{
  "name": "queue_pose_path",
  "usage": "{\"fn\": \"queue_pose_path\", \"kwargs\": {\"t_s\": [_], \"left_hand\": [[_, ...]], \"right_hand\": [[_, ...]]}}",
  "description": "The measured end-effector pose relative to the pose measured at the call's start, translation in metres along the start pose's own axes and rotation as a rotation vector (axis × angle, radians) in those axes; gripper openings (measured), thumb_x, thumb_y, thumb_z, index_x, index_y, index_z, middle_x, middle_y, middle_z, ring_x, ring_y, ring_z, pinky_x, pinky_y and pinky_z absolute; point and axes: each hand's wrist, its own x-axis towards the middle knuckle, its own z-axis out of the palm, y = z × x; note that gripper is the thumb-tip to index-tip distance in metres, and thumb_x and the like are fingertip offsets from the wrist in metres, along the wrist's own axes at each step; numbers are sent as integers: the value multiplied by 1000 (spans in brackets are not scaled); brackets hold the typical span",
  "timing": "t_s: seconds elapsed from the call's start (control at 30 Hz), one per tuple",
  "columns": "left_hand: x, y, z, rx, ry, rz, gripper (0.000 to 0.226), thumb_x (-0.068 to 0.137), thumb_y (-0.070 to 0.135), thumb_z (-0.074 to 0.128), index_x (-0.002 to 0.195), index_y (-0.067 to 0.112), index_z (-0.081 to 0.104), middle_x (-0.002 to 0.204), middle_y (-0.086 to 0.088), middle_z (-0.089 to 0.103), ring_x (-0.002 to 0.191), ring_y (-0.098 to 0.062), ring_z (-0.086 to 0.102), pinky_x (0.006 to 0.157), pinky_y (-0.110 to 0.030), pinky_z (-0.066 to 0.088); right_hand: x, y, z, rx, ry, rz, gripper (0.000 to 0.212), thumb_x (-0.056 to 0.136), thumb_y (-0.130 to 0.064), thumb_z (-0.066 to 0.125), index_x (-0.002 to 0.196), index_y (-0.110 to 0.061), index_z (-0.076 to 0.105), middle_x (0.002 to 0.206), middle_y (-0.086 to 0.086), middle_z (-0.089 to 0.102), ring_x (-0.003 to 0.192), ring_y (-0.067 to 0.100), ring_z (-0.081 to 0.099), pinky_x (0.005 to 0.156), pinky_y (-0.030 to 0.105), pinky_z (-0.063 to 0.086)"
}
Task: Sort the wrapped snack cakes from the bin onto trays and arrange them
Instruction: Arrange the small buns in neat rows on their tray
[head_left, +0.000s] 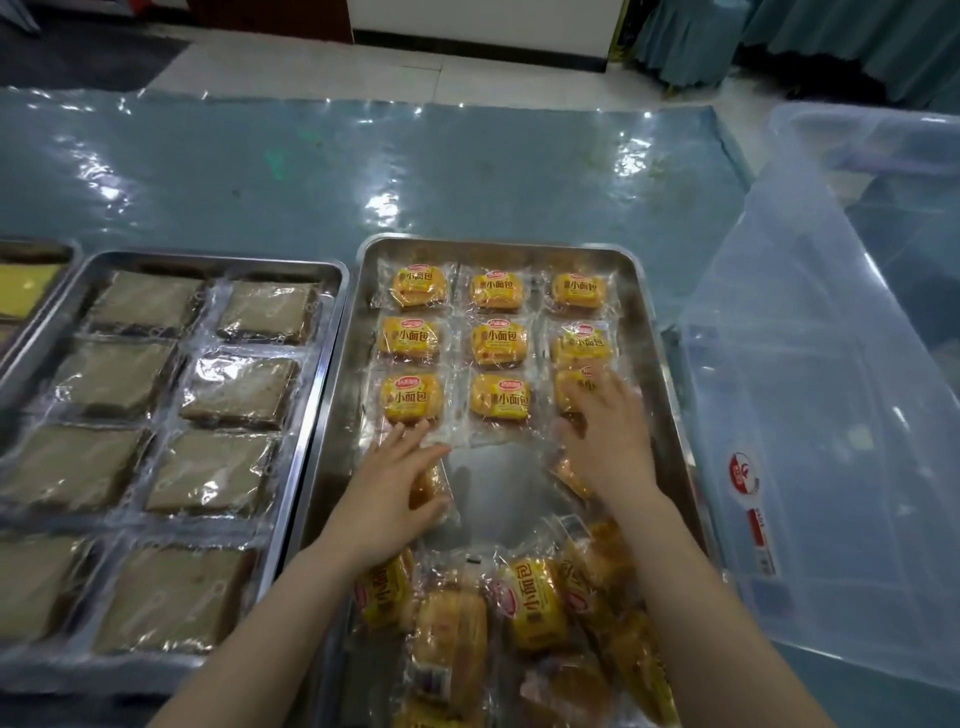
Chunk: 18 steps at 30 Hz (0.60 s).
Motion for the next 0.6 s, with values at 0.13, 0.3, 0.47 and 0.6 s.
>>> {"fn": "queue_pose_path", "kwargs": {"t_s": [0.13, 0.3, 0.47, 0.6], "left_hand": [[-13, -11, 5, 14, -11, -44, 65, 85, 57, 52, 143, 41, 28, 153, 18, -3, 141, -9, -9, 113, -42, 5], [-22, -15, 9, 31, -35, -175, 84, 81, 66, 48, 148, 40, 6, 154, 12, -17, 142, -17, -12, 115, -46, 10], [-27, -12, 10, 43, 20, -267, 106, 71, 66, 62, 147, 37, -6, 155, 8, -21, 144, -21, -8, 113, -45, 17], [-36, -8, 13, 94, 162, -178, 88, 71, 57, 69, 142, 33, 24, 158, 5, 9, 143, -20, 13, 111, -40, 22]], "right_hand": [[-20, 8, 19, -3, -61, 2, 57, 96, -41, 46, 148, -39, 23, 161, -2, 3, 147, 23, -7, 117, 47, 8], [-28, 10, 17, -16, -55, 23, 56, 95, -44, 47, 147, -37, 28, 161, -1, 7, 147, 26, -5, 115, 51, 9], [-37, 0, 8, -13, 9, -10, 57, 95, -47, 47, 147, -40, 25, 161, -1, -4, 145, 26, -16, 113, 44, -5], [-50, -17, 4, 165, 81, -58, 46, 92, -32, 59, 137, -33, 48, 158, 3, 20, 146, 22, 1, 117, 46, 10]]}}
